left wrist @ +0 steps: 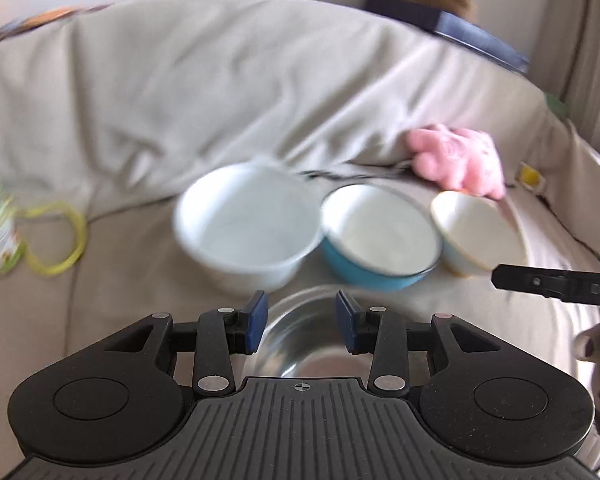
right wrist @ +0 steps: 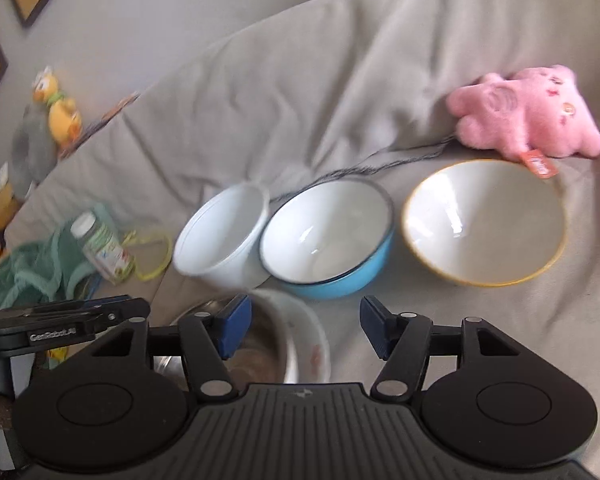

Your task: Organize plates and bowls

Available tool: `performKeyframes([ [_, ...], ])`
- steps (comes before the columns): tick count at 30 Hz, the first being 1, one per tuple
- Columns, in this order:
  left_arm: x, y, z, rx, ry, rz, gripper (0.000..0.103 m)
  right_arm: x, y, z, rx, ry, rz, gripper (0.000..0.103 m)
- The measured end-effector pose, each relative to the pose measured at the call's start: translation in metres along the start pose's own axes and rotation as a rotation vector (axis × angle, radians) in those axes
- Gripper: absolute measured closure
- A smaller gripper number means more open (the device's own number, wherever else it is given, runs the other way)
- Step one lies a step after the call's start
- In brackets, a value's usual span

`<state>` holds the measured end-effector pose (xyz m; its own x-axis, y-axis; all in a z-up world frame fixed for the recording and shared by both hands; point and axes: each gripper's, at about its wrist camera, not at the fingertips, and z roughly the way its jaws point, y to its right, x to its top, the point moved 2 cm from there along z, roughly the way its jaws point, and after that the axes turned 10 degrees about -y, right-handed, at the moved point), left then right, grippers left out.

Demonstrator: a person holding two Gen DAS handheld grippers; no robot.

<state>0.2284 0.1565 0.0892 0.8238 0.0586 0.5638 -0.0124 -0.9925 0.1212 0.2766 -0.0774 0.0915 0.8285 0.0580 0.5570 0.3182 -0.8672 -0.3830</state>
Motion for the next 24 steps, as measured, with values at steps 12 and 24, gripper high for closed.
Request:
performKeyframes([
  [12, 0.134, 0.14, 0.166, -0.105, -0.187, 0.185, 0.061, 0.028, 0.143, 0.054, -0.052, 0.093, 0.336, 0.051],
  [24, 0.134, 0.146, 0.226, -0.085, -0.258, 0.057, 0.06, 0.034, 0.162, 0.092, 0.07, -0.014, 0.344, 0.08],
])
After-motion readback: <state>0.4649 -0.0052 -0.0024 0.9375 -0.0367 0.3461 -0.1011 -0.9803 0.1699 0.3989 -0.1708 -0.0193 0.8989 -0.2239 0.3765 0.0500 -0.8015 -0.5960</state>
